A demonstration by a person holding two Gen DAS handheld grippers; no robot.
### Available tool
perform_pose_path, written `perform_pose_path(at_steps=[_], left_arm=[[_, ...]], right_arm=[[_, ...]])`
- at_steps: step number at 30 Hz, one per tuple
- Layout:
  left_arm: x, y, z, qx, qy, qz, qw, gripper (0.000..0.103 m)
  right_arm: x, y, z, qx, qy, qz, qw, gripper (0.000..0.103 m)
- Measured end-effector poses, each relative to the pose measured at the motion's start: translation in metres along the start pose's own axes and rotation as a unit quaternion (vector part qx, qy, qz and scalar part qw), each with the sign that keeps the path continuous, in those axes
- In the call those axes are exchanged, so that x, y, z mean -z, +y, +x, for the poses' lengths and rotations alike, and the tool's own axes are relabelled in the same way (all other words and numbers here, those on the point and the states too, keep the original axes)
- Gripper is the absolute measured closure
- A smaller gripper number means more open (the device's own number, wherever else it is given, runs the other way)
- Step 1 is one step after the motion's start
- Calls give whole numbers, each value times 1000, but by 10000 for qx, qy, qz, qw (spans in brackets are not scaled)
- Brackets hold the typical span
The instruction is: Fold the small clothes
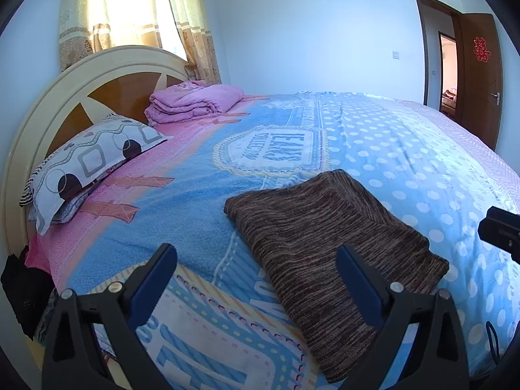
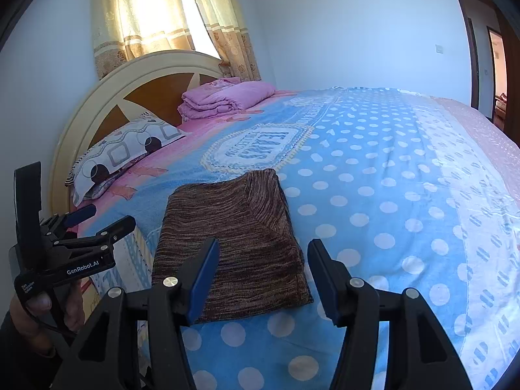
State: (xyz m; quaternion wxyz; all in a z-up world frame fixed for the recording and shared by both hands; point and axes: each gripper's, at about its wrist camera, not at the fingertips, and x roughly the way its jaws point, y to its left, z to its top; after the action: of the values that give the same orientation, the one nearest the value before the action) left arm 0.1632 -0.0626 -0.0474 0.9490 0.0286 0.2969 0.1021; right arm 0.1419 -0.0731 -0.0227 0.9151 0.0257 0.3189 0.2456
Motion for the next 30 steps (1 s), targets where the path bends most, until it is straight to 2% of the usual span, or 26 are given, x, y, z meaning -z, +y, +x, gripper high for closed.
perform_pose_path(at_steps=[30], left_arm=[[4,-5,-2,15,23,57,10000,2]], right_arm=[[8,15,-10,-43,-79,-124,9999,44]])
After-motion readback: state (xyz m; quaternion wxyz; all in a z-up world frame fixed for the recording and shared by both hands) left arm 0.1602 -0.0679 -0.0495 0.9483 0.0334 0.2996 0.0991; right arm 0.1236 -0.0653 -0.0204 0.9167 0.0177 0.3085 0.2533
